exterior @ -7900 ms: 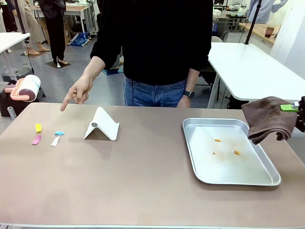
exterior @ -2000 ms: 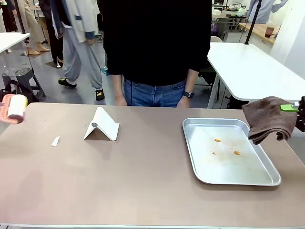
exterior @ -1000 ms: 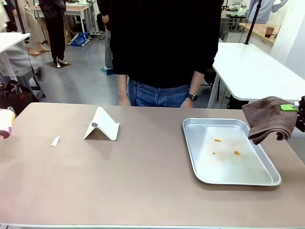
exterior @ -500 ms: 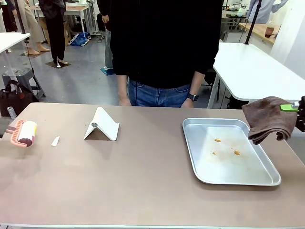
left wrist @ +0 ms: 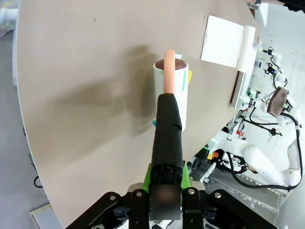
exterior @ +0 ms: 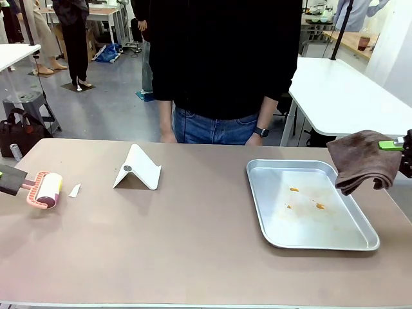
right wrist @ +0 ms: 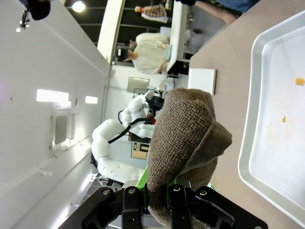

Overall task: Clean the surface of the table.
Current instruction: If a person points to the right, clean the right side of the table with your right hand, and if they point to the left, clean the left side with your left hand.

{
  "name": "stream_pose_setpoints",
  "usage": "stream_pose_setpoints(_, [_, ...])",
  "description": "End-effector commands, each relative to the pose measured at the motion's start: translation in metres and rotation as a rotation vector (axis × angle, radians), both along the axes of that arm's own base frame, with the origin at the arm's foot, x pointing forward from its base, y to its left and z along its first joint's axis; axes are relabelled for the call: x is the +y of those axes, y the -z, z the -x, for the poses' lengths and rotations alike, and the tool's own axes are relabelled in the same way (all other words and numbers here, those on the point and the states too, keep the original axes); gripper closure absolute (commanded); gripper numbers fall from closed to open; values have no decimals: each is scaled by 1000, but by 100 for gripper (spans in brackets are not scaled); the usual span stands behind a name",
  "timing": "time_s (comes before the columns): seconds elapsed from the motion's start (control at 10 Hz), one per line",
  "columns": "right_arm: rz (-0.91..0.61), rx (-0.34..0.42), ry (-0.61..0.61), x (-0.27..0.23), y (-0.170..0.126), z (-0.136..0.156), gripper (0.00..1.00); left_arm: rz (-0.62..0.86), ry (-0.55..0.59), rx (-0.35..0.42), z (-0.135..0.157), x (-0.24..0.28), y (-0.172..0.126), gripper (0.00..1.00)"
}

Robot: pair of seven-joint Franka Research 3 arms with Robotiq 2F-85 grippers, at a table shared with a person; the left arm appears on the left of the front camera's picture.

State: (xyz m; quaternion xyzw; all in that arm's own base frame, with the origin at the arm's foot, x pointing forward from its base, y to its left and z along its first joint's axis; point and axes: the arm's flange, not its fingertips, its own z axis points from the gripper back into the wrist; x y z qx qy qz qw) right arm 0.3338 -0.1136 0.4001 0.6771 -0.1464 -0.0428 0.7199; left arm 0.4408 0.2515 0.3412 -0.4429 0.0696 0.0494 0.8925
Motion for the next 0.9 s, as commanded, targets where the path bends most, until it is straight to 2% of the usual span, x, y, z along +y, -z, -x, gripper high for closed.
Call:
stream_pose_setpoints(0.0, [0,8,-3,0,-5,3,100,-40,-27,-9,0,-10,-1,96])
stream_pose_setpoints(0.2, [0,8,-3,0,-5,3,100,-67,-40,-25,-7,-16,4,96])
stream_pose_setpoints(0.4, [0,8,-3,0,-5,3,100,-90,-57,-7,-14,-22,9,96])
stream_pose_setpoints(0.8, [0,8,-3,0,-5,3,100,-86,-109,65,-27,-47,10,96])
